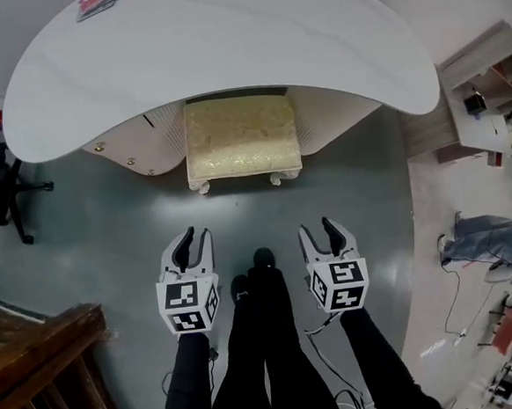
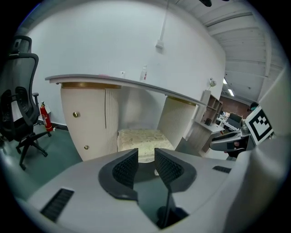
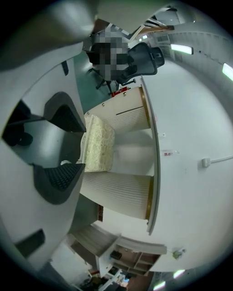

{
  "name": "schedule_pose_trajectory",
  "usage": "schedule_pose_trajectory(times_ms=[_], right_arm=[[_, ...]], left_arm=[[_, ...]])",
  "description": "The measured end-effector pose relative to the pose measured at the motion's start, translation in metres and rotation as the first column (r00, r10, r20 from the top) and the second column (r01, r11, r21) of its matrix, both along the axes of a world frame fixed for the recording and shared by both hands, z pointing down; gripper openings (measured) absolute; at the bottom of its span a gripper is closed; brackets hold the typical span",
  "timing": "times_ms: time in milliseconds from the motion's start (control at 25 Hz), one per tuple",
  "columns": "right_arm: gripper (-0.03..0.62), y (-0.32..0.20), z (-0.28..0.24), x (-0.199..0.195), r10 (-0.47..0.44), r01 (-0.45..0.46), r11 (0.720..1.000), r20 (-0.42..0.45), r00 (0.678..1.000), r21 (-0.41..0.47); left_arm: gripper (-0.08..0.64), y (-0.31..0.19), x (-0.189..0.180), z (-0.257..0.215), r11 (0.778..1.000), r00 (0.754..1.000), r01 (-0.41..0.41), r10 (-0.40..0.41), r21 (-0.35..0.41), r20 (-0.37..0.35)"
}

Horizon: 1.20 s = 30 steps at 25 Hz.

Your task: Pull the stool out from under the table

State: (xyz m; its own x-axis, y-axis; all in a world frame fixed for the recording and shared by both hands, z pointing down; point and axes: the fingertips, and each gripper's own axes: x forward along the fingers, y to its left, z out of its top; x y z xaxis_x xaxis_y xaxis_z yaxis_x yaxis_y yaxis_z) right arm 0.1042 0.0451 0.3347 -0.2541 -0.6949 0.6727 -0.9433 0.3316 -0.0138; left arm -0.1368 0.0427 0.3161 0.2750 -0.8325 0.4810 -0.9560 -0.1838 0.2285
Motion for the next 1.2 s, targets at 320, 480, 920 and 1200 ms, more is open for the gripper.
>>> schedule_pose_trajectory(times_ms=[320, 480, 920, 1200], right_arm=[[0.276, -0.062, 0.120, 0.021, 0.015, -0.018, 0.998, -0.060, 0.998, -0.056], [0.300, -0.087, 0.175, 0.030, 0.035, -0.042, 0.997, -0.112, 0.993, -0.064], [0.305, -0.151, 0.290, 0.056, 0.042, -0.059, 0.996, -0.250, 0.967, -0.064], [0.304, -0.185, 0.323, 0.051, -0.010, -0.004, 0.999, -0.297, 0.955, -0.047]], left_arm=[[0.230, -0.063, -0.005, 0.119, 0.998, 0.997, 0.034, -0.030, -0.060, 0.067], [0.287, -0.081, -0.009, 0.179, 0.993, 0.991, 0.066, -0.054, -0.099, 0.119], [0.331, -0.123, -0.029, 0.312, 0.971, 0.972, 0.129, -0.085, -0.199, 0.217], [0.334, -0.146, -0.033, 0.355, 0.959, 0.969, 0.160, -0.108, -0.232, 0.222]])
